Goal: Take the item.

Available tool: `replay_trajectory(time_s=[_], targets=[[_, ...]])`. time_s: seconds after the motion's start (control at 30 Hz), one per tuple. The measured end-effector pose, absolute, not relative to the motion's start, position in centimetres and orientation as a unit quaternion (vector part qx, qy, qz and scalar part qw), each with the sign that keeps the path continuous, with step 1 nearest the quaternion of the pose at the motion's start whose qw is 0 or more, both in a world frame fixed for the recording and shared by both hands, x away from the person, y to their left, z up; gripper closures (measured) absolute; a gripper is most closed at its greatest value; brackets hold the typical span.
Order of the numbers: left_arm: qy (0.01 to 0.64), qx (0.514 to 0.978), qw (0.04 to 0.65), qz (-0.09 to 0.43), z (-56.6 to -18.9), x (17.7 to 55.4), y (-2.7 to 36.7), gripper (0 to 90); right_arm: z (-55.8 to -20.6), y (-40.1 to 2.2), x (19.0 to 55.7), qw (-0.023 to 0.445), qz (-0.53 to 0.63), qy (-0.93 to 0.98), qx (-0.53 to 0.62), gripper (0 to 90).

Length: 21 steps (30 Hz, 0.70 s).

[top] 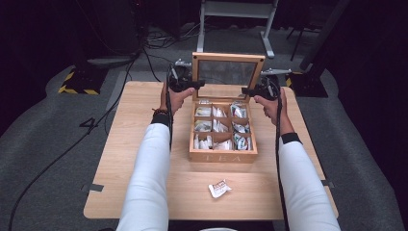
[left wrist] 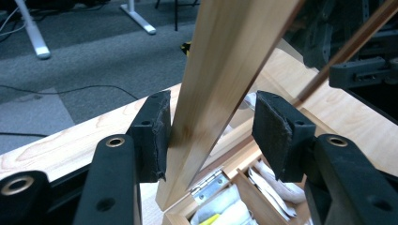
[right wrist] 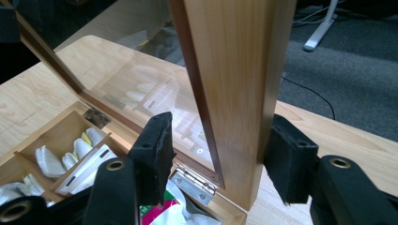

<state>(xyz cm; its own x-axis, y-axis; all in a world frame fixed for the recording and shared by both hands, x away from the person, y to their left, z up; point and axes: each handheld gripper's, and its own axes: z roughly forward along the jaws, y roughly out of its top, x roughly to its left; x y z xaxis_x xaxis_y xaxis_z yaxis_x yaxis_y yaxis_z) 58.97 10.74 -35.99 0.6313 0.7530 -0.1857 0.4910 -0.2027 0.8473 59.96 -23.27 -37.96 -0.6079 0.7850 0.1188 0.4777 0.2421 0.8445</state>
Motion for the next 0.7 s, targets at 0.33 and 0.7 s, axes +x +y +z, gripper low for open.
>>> replay_trajectory(time_s=[0.33, 0.7], targets=[[0.389, 0.769, 0.484, 0.152, -34.4, 57.5, 10.9, 48.4, -36.3, -23.9, 58.9, 0.172, 0.476, 0.770, 0.388, 50.4], [0.374, 0.775, 0.482, 0.162, -33.0, 55.8, 11.2, 51.5, -34.9, -24.2, 57.6, 0.176, 0.480, 0.775, 0.370, 51.4]])
